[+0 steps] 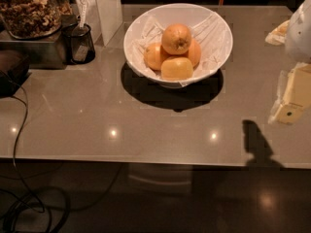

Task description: Pick orange from white bowl

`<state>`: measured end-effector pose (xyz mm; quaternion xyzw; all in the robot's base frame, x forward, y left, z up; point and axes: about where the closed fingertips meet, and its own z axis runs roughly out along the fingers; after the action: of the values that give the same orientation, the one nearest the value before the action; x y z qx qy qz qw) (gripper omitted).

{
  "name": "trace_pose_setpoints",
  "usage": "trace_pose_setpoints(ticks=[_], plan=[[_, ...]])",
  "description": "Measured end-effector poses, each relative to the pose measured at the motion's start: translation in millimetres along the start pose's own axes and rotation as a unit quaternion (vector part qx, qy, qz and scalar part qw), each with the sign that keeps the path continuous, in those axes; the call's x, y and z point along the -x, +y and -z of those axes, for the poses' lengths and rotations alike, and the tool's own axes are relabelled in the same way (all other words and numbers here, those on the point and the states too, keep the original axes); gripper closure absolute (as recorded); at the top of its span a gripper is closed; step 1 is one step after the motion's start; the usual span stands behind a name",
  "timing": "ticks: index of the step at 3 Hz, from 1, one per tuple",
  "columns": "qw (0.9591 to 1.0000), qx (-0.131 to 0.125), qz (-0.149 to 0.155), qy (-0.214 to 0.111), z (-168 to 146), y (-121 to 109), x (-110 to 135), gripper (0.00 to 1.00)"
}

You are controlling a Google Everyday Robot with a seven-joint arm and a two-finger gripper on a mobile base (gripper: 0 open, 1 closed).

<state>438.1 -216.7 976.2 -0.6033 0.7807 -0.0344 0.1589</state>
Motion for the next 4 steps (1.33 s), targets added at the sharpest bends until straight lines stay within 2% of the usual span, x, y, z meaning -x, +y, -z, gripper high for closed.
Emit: trace_pose_setpoints(ticks=[1,2,3,4], plan=[[1.0,-0.001,0.001,-0.001,0.6,-0.5,0.7,0.0],[0.9993,-0.01,0.031,-0.021,5.2,-16.5,27.0,0.0],[0.9972,-0.013,0.069,-0.028,5.7,-18.4,46.2,0.0],[0.9971,-0.013,0.069,-0.028,5.8,-18.6,46.6,0.0]])
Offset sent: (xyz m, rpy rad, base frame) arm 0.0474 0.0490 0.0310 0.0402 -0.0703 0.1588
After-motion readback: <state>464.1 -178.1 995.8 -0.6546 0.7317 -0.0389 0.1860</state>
